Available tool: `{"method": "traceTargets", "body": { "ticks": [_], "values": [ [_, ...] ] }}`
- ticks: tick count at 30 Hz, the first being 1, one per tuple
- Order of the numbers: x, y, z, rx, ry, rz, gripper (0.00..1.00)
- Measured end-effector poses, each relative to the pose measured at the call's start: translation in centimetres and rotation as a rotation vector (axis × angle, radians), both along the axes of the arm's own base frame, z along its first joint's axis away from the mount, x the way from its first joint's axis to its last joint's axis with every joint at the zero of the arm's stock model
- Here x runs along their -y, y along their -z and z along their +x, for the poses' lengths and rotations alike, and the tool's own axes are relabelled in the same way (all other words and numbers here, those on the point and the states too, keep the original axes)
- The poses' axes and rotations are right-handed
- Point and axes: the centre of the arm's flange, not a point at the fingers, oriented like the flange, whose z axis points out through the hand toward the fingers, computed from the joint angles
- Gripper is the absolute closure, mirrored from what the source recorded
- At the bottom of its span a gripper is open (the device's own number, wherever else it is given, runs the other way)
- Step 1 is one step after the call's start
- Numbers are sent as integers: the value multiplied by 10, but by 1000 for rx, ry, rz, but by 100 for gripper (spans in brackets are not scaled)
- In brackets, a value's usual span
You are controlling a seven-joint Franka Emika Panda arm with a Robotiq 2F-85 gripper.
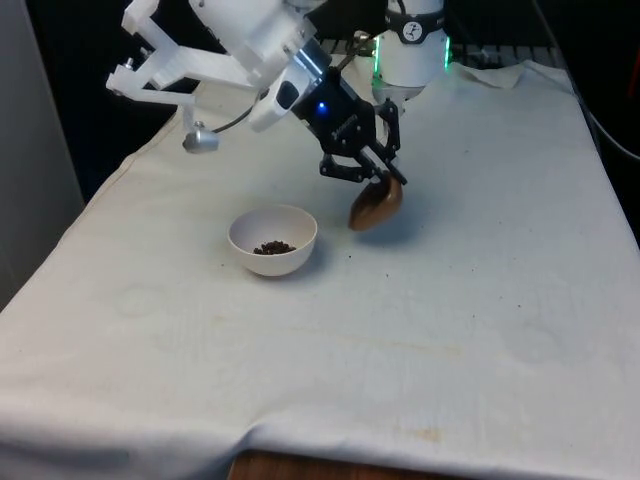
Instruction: Pour the coffee beans from the cup into the bowl.
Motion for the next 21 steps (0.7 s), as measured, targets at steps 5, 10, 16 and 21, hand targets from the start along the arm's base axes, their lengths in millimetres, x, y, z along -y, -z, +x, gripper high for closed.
{"method": "traceTargets", "body": {
  "ticks": [5,10,16,21],
  "values": [
    [-5,4,0,2,-8,-21,99],
    [-9,8,-1,4,-13,-50,99],
    [-14,5,-3,4,-22,-80,99],
    [-19,1,-5,4,-27,-104,99]
  ]
}}
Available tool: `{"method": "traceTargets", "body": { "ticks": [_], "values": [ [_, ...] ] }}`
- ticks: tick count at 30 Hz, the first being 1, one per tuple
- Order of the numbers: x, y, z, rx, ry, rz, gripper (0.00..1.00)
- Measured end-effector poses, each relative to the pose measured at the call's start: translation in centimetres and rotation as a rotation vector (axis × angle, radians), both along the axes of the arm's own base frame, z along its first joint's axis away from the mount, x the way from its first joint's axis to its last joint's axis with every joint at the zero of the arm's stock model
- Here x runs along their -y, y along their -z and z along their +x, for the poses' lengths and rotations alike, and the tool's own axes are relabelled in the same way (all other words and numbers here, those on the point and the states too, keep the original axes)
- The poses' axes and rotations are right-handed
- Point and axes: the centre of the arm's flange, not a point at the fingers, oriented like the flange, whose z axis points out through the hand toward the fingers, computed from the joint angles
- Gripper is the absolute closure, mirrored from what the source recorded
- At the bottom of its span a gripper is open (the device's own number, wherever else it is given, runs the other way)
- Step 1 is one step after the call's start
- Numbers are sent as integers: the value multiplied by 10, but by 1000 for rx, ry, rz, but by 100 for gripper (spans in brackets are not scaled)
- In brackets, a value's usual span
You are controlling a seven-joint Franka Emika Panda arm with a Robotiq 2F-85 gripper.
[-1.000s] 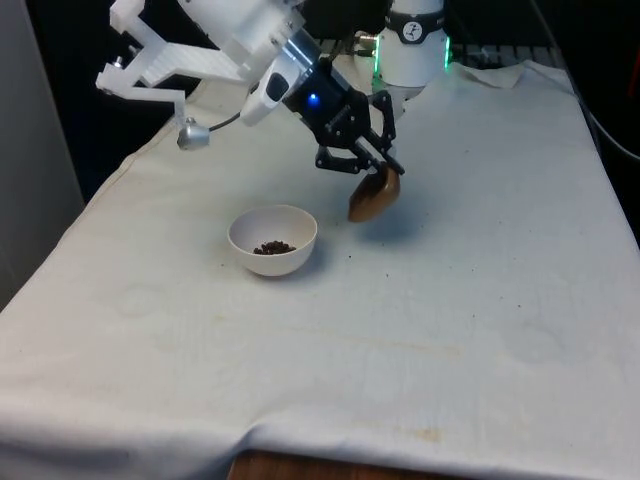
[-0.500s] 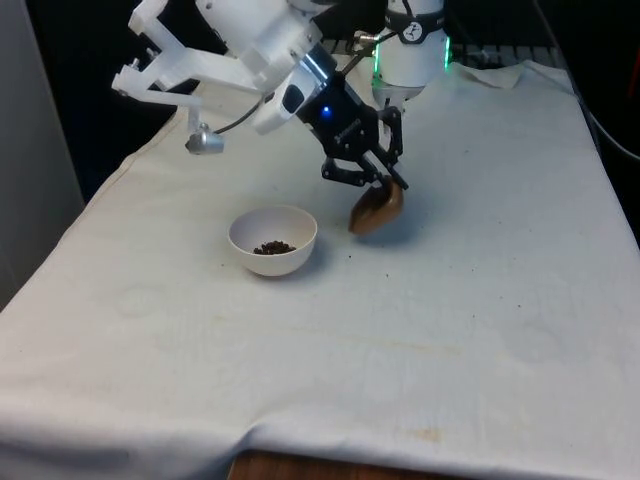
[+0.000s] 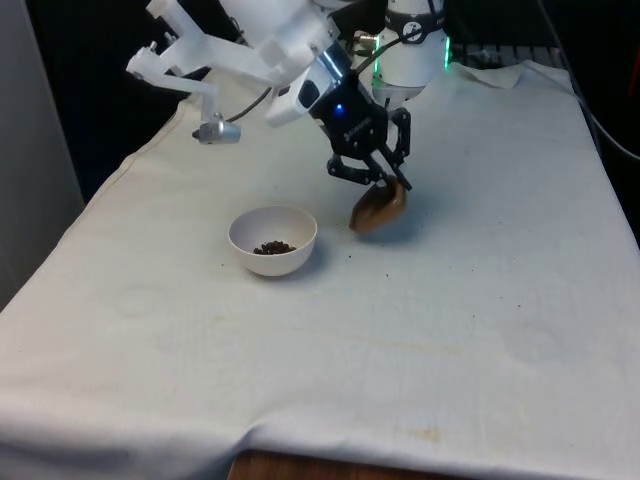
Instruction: Pour the coffee beans from the cup into the bowl.
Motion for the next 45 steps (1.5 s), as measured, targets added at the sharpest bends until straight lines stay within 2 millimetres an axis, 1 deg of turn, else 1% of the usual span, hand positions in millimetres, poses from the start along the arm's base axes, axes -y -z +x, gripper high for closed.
{"method": "traceTargets", "body": {
  "ticks": [10,20,24,38,45],
  "values": [
    [-13,-6,-2,1,-15,-50,99],
    [-21,-6,-5,9,-23,-88,99],
    [-27,-6,-7,15,-30,-114,99],
    [-39,-7,-10,43,-43,-186,99],
    [-41,-5,-13,63,-44,-220,99]
  ]
}}
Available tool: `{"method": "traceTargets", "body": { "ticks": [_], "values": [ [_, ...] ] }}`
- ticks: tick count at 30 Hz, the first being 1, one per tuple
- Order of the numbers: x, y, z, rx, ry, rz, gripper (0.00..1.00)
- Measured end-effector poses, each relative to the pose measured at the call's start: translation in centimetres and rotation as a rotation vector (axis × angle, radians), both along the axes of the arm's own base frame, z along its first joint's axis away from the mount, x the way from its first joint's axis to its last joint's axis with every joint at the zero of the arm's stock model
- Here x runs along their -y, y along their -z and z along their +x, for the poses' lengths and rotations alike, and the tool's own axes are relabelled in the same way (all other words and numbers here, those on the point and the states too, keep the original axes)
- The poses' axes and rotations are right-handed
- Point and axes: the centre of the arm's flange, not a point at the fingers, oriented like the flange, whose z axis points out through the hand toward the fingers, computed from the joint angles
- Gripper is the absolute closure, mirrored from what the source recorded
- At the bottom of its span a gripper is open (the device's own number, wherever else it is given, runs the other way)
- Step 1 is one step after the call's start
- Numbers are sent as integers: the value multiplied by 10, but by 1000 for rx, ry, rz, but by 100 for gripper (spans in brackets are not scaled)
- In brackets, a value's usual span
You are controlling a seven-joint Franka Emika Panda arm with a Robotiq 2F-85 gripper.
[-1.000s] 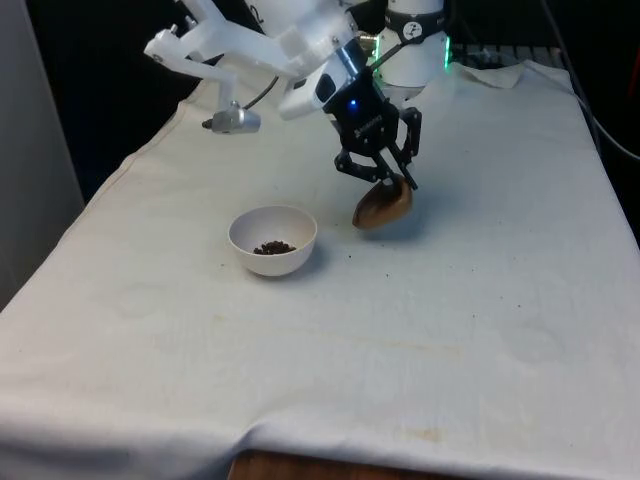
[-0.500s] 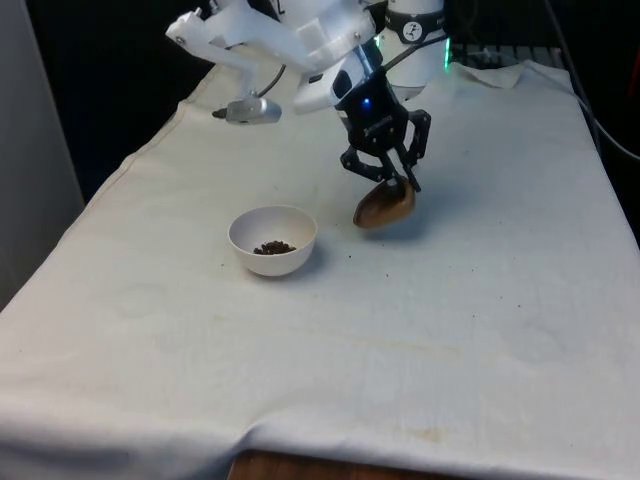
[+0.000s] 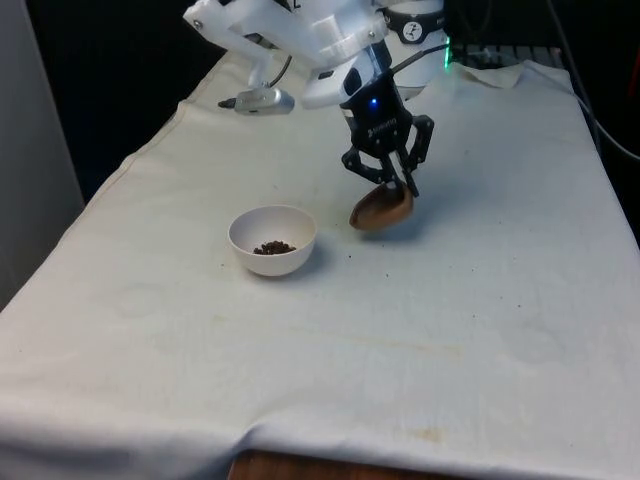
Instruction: Pour the coffee beans from the cup into the bowl.
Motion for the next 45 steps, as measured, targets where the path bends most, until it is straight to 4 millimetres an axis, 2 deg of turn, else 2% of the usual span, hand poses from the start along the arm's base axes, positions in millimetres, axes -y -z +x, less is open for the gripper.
{"method": "traceTargets", "body": {
  "ticks": [21,37,45],
  "values": [
    [-1,4,-4,51,-20,-95,99],
    [-15,6,-3,34,-46,-184,99],
    [-20,15,-8,58,-51,-225,99]
  ]
}}
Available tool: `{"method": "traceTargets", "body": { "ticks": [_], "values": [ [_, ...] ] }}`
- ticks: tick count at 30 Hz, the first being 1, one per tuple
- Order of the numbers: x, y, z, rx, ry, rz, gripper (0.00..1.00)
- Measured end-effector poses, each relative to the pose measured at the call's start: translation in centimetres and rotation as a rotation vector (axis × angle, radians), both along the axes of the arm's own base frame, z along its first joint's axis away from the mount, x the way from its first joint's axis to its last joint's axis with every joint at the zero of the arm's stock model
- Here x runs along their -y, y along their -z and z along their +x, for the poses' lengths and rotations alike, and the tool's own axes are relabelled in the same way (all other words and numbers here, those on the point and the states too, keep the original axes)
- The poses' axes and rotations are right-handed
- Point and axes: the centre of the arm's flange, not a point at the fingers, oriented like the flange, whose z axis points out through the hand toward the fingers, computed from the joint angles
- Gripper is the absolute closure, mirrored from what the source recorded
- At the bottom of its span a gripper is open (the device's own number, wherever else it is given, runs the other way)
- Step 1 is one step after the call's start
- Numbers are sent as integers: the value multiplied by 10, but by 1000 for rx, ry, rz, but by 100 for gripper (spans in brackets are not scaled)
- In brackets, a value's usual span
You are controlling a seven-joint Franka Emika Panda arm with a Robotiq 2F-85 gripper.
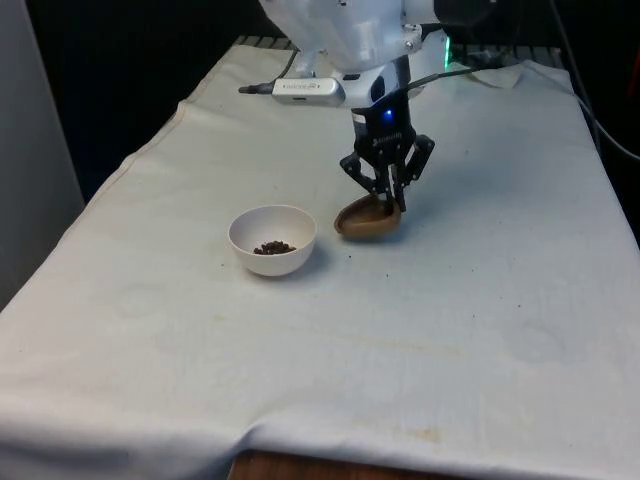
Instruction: Pour the coffee beans from the cup into the bowl.
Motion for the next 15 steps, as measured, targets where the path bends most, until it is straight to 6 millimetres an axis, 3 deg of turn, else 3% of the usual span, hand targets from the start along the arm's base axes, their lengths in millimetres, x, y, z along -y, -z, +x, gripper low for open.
{"method": "traceTargets", "body": {
  "ticks": [15],
  "values": [
    [-5,5,-7,53,-13,-55,99]
  ]
}}
